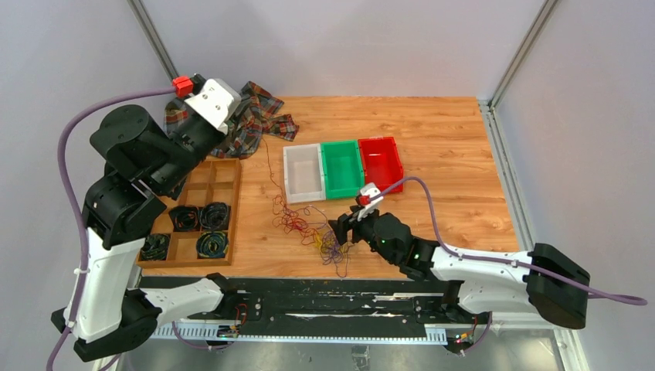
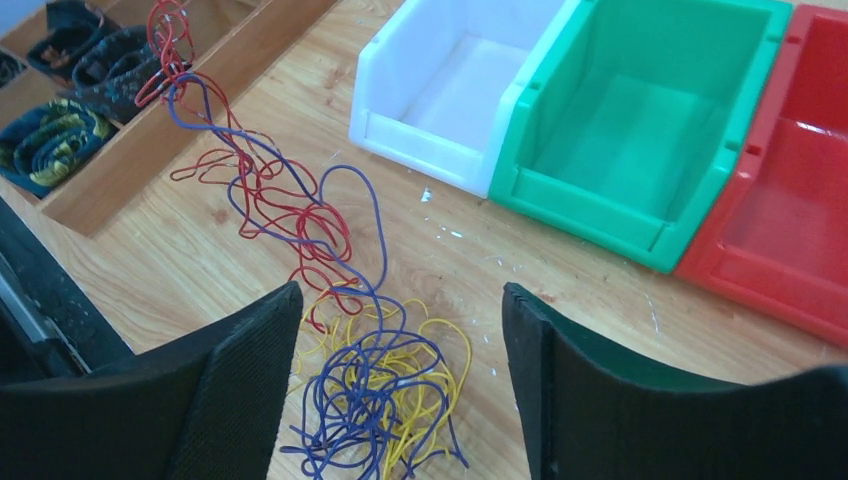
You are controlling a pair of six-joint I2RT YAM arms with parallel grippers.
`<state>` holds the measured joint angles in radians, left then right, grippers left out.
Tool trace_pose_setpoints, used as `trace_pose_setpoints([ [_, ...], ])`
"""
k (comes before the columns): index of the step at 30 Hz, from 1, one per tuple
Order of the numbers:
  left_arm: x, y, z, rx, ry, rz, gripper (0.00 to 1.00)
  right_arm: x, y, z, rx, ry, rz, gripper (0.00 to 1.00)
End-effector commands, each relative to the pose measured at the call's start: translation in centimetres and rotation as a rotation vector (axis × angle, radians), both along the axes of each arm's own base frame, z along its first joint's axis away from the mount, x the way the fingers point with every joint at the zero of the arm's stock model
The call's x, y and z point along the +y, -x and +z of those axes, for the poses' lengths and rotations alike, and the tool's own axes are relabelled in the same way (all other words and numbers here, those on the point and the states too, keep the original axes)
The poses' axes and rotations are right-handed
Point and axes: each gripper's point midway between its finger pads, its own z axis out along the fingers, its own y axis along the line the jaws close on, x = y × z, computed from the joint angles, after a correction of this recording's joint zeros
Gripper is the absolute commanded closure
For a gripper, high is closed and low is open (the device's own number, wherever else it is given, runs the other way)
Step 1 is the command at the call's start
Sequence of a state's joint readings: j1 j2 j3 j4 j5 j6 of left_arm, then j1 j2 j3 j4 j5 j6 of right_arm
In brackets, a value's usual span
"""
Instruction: Untangle the cables
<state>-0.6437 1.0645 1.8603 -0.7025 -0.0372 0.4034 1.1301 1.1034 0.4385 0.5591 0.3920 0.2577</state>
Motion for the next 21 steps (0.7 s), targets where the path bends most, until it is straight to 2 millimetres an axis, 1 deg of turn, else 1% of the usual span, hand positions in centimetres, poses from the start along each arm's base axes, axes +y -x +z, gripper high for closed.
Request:
trace_pose_setpoints([
  [1,0.4,1.3,0.5,-0.019,0.021,-0.023,1.00,2.1,0.5,-1.0,0.029,0.068,0.097,0.24],
  [3,0.6,1.4,0.1,-0.009,0.010,-0.018,1.00,3.2,0.6,-1.7,0.054,0.082,0.129,0.22],
  [5,0.8,1.4,-0.5,-0.002,-0.003,-0.012,1.00,3.9,0.2,-2.6,0.069,0.109,0.130,0.24],
  [7,1.0,1.6,-0.9,0.002,-0.013,-0.007,1.00,4.0,-0.7,-3.5,0.082,0.126,0.108,0.27],
  [10,1.4,1.9,-1.0,0.001,-0.022,-0.002,1.00,4.2,-2.2,-4.7,0.115,0.137,0.091,0.30],
  [11,1.5,1.9,-1.0,0.000,-0.024,0.001,1.00,4.4,-2.4,-4.9,0.124,0.136,0.101,0.30],
  [12,1.6,2.0,-1.0,-0.003,-0.028,0.002,1.00,4.8,-2.5,-5.2,0.134,0.132,0.118,0.33],
  [15,1.9,2.2,-1.3,-0.001,-0.037,0.009,1.00,6.2,-2.7,-5.2,0.151,0.125,0.172,0.48],
  [18,2.2,2.3,-2.3,0.016,-0.057,0.018,1.00,6.6,-3.0,-4.9,0.163,0.121,0.197,0.66],
  [21,2.7,2.4,-3.8,0.038,-0.082,0.035,0.99,6.4,-3.5,-3.5,0.170,0.092,0.204,0.95],
])
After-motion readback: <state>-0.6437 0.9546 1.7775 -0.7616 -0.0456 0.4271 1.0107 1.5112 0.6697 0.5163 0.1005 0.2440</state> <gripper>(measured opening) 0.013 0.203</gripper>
